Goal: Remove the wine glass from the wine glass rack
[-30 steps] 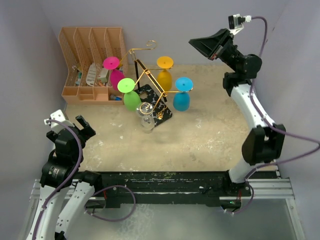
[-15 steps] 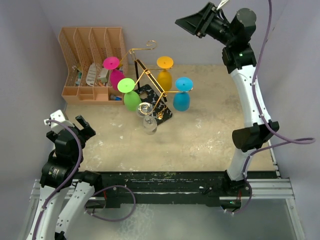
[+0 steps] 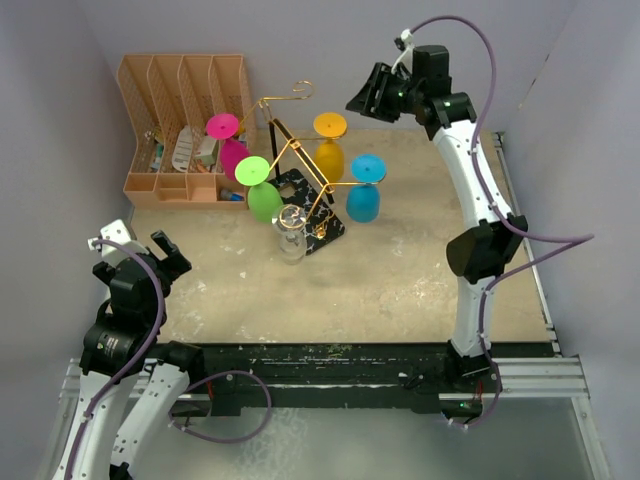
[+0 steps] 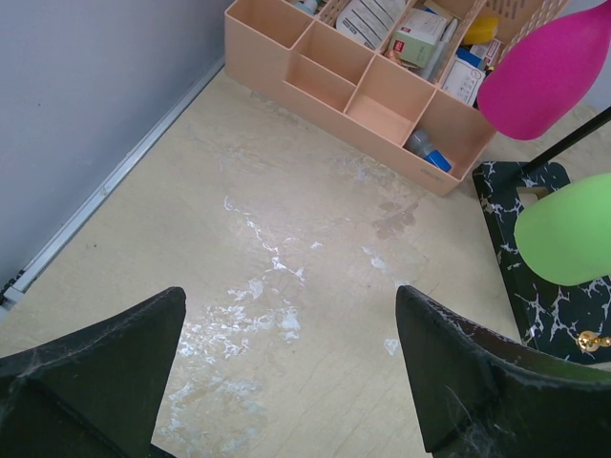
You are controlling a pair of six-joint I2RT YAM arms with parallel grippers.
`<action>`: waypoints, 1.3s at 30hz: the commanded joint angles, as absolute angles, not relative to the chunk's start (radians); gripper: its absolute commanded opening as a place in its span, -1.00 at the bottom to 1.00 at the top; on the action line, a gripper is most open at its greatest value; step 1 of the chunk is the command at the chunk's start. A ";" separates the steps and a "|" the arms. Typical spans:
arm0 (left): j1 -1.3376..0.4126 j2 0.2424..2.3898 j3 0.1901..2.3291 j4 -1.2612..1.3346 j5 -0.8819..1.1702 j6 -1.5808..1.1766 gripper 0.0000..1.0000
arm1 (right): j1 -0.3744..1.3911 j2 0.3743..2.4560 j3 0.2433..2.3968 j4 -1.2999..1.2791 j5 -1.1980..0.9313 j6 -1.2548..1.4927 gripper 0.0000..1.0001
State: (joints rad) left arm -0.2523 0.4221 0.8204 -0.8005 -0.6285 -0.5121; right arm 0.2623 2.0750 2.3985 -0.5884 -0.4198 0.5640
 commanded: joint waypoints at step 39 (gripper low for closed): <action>-0.258 0.416 0.821 -0.761 -0.636 -0.503 0.86 | 0.314 2.029 2.272 -0.476 -0.457 0.495 -0.39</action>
State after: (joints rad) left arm -0.2523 0.4221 0.8204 -0.8005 -0.6289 -0.5121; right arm 0.3069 2.0804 2.2669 -0.5255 -0.4583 0.5049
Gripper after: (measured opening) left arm 0.934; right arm 0.325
